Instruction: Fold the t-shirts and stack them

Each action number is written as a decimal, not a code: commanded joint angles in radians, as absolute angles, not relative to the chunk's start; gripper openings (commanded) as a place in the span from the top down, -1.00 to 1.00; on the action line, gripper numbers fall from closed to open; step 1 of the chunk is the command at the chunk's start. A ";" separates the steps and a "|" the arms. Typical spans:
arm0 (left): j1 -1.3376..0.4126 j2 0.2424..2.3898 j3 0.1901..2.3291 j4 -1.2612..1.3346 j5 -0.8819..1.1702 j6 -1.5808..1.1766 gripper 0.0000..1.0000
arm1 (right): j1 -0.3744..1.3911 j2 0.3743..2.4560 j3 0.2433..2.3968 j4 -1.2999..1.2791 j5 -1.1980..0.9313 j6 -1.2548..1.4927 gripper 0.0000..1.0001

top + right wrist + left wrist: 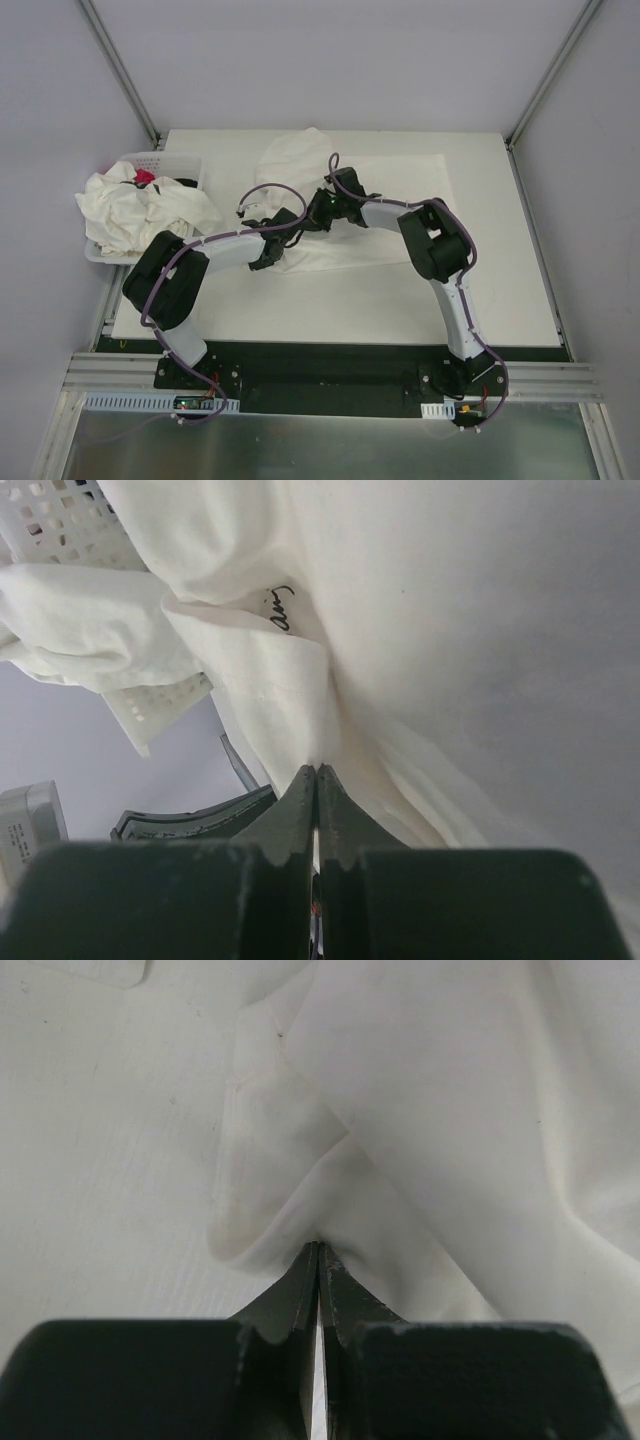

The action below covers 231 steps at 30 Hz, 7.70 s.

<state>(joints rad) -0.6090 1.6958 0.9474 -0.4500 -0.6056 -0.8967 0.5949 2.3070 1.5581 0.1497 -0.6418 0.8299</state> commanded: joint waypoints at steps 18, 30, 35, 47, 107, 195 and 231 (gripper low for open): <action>-0.617 1.736 0.930 -0.497 -0.534 -0.894 1.00 | 0.503 2.324 1.692 0.132 -0.667 0.805 0.66; -0.621 1.660 0.914 -0.564 -0.557 -0.908 1.00 | 0.480 2.318 1.625 0.178 -0.658 0.815 0.48; -0.623 1.576 0.966 -0.615 -0.563 -0.878 1.00 | 0.474 2.348 1.605 0.212 -0.653 0.831 0.46; -0.623 1.499 1.006 -0.654 -0.588 -0.845 1.00 | 0.517 2.356 1.574 0.259 -0.640 0.854 0.47; -0.591 1.560 0.993 -0.603 -0.744 -0.949 -0.05 | 0.275 2.148 1.313 0.394 -0.687 0.828 0.49; -0.675 1.137 0.635 -0.834 -0.577 -1.246 0.68 | -0.002 1.977 1.115 0.643 -0.733 1.009 0.44; -0.673 1.066 1.025 -0.836 -0.905 -0.907 -0.11 | -0.127 2.247 1.118 0.796 -0.653 1.088 0.34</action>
